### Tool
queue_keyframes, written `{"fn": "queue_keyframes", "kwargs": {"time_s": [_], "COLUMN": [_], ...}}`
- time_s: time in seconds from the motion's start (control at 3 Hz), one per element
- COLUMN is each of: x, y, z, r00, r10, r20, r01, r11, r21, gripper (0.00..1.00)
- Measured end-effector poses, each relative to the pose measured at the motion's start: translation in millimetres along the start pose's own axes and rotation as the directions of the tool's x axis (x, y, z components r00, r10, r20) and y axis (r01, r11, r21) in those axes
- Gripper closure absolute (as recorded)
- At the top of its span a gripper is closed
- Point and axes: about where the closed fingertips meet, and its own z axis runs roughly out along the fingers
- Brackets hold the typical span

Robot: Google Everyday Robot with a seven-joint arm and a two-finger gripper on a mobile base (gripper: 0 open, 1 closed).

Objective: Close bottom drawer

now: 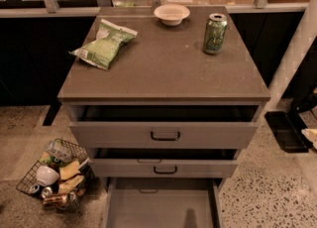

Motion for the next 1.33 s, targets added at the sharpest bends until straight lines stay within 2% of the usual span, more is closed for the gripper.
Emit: {"fn": "queue_keyframes", "kwargs": {"time_s": [0.33, 0.67, 1.0, 1.33], "x": [0.0, 1.2, 6.2, 8.7], "y": [0.0, 0.0, 5.0, 15.2], "z": [0.1, 19.2, 63.0, 103.9], "r00": [1.000, 0.999, 0.992, 0.986], "r10": [0.000, 0.040, 0.114, 0.156], "r20": [0.000, 0.025, 0.045, 0.051], "r01": [0.000, -0.041, -0.115, -0.158], "r11": [1.0000, 0.9989, 0.9929, 0.9867], "r21": [0.000, 0.022, 0.031, 0.036], "gripper": [0.00, 0.00, 0.00, 0.00]}}
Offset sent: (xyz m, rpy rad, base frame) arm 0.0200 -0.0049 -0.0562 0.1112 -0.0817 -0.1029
